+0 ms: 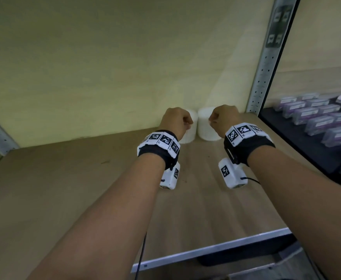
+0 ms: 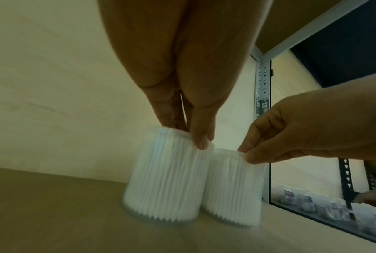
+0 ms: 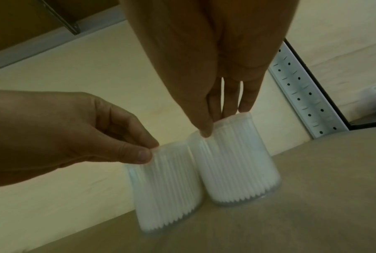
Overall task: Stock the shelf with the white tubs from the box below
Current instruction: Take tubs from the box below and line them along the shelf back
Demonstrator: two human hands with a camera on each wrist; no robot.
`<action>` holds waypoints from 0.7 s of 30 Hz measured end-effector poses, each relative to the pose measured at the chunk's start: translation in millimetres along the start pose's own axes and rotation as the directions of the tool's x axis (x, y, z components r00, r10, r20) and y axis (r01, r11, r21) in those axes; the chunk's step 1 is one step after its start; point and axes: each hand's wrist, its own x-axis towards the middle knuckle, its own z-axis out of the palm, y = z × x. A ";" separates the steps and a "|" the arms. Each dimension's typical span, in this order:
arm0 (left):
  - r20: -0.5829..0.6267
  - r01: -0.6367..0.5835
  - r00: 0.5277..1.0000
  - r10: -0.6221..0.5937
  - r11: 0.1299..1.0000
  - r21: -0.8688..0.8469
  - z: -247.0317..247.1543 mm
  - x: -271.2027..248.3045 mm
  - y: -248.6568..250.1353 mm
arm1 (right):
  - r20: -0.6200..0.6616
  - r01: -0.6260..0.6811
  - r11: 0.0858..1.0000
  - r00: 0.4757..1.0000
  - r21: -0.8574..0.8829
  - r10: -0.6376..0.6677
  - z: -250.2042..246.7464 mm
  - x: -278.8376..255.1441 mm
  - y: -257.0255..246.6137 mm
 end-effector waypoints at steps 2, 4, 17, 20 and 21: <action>-0.017 -0.020 1.000 0.020 1.000 -0.002 3.5 7.9 -2.9 | 0.015 0.004 1.000 1.000 -0.028 -0.004 2.2 7.1 0.4; -0.038 -0.026 0.999 0.026 1.000 -0.010 6.9 13.6 -4.7 | 0.018 0.000 0.999 1.000 -0.036 0.001 4.2 14.2 0.8; -0.095 -0.054 0.994 0.054 0.999 0.000 17.0 24.8 -7.7 | -0.009 0.044 0.999 0.999 0.000 -0.044 9.0 29.5 6.4; -0.026 -0.046 0.999 0.047 0.998 0.040 9.4 25.0 -4.1 | 0.076 0.049 0.999 0.996 -0.019 -0.047 4.3 22.7 5.9; 0.040 -0.039 0.999 0.036 0.996 0.078 3.6 25.1 -1.6 | 0.116 0.054 0.998 0.992 -0.037 -0.049 2.8 19.6 5.9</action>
